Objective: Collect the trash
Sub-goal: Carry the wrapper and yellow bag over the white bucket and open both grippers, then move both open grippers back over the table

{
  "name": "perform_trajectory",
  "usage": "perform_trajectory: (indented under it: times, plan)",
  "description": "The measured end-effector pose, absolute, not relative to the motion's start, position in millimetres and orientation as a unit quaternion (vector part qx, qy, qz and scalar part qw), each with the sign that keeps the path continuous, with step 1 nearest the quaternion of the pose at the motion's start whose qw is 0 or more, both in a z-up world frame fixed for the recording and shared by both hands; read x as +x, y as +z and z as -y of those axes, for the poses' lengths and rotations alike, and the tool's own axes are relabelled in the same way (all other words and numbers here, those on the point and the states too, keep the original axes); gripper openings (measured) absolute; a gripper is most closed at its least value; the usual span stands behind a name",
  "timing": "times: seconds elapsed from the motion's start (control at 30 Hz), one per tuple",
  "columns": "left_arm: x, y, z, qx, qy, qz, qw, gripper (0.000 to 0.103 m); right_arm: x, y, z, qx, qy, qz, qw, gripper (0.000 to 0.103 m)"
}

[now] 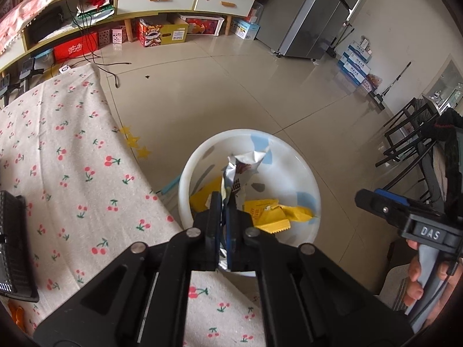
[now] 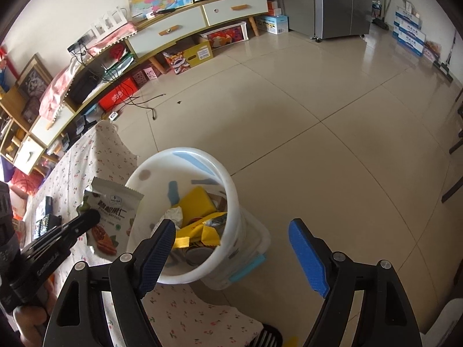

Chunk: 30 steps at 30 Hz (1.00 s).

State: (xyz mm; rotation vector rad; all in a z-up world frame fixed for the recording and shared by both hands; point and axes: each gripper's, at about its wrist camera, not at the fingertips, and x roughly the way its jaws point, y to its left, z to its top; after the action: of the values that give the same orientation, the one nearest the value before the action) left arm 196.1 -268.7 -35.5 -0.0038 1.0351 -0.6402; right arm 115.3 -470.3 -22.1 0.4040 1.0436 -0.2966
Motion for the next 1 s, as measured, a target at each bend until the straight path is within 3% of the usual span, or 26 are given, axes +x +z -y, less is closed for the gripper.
perform_trajectory:
  times: [0.1,0.13,0.17,0.43,1.0]
  plan:
    - [194.1,-32.6,266.9,0.011,-0.285,-0.480,0.830,0.035,113.1,-21.2,472.9,0.193,-0.141,-0.492,0.837,0.082]
    - [193.2,-31.1,264.3,0.011,-0.282,-0.477,0.832,0.052,112.4,-20.7,472.9,0.194,-0.140,-0.491,0.837,0.082]
    - [191.7,-29.0,261.3,0.012,-0.278,-0.473,0.836,0.060,111.6,-19.0,472.1,0.194,-0.139,-0.490,0.839,0.082]
    - [188.6,-18.8,228.4,0.009,-0.240,-0.475,0.847,0.075,110.0,-10.4,461.0,0.185,-0.129,-0.481,0.848,0.083]
    - [150.3,-5.9,145.6,0.015,-0.186,-0.482,0.856,0.088,106.9,-2.9,406.7,0.160,-0.088,-0.488,0.853,0.084]
